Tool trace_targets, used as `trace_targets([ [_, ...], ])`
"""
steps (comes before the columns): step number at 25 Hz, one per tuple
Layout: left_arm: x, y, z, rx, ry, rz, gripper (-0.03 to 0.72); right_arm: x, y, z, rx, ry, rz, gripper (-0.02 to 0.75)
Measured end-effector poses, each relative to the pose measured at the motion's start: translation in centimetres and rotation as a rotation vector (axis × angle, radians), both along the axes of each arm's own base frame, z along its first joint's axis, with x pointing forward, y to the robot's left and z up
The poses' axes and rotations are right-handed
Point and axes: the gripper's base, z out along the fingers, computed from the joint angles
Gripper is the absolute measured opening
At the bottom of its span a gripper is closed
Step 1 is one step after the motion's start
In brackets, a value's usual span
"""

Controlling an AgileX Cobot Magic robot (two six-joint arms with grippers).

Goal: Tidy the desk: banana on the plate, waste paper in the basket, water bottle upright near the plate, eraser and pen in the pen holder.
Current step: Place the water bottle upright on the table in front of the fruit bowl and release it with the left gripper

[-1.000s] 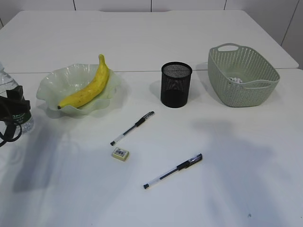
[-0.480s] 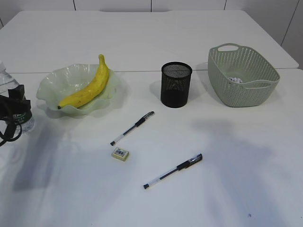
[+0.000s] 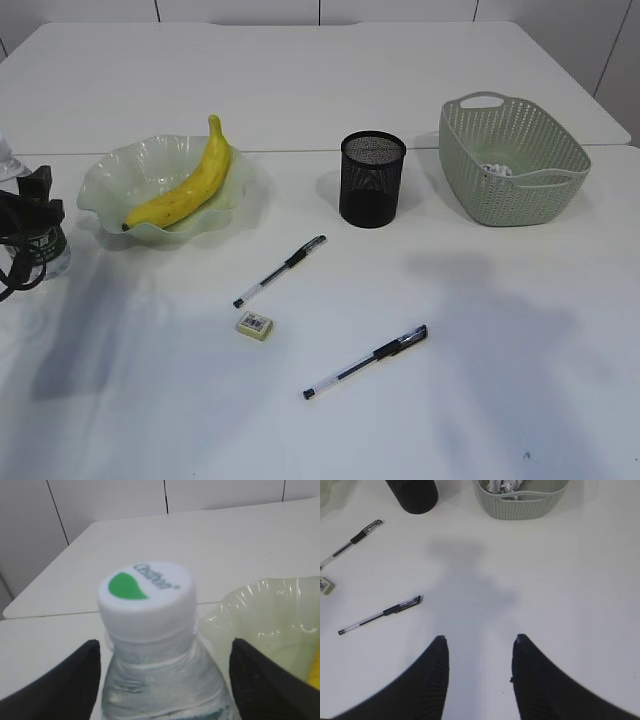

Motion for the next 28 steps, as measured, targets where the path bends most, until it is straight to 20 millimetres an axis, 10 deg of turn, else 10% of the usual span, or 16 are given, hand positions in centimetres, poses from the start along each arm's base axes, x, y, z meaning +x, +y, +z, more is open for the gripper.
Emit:
trace_targets([
  [28, 0.0, -0.2, 1.8, 0.007, -0.057, -0.028, 0.573, 0.0, 0.0, 0.0, 0.0, -0.002, 0.0, 0.314],
])
